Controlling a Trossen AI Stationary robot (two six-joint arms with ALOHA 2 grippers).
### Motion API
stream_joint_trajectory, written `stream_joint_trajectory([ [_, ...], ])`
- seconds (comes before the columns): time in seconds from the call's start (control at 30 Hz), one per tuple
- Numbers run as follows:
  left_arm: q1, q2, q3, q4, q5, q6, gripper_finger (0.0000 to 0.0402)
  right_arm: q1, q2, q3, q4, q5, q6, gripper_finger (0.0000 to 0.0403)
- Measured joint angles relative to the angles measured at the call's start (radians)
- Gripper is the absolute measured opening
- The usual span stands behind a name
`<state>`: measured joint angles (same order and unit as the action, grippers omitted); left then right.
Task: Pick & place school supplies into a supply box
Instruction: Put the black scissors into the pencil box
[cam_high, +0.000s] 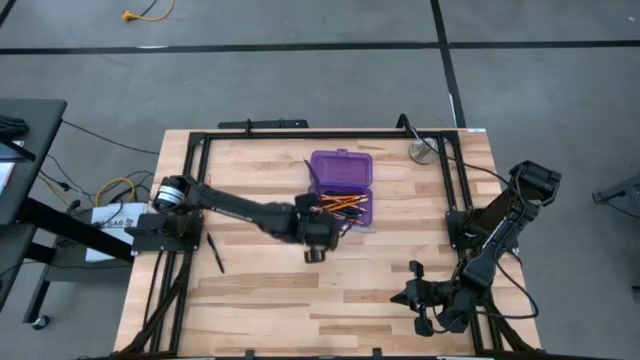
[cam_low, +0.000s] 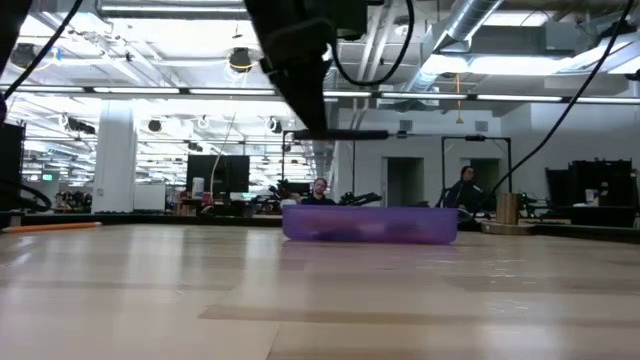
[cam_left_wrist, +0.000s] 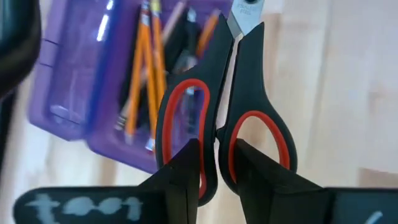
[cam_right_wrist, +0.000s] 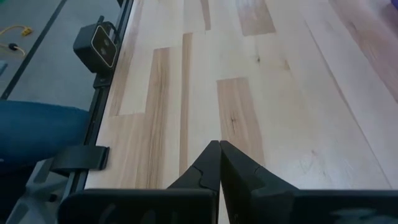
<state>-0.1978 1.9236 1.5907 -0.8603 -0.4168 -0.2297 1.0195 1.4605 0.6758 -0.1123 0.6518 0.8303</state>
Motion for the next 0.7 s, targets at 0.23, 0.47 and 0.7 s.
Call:
stream_joint_trajectory([
  [0.23, 0.138, 0.0, 0.031, -0.022, 0.02, 0.124, 0.0067, 0.0, 0.0, 0.0, 0.0, 0.0, 0.0, 0.0],
  [0.47, 0.262, 0.01, 0.018, 0.006, 0.102, 0.212, 0.0067, 0.0, 0.0, 0.0, -0.005, 0.0, -0.019, 0.0],
  [0.7, 0.311, 0.015, -0.045, 0.102, 0.151, 0.238, 0.0067, 0.0, 0.0, 0.0, -0.017, 0.0, -0.02, 0.0],
])
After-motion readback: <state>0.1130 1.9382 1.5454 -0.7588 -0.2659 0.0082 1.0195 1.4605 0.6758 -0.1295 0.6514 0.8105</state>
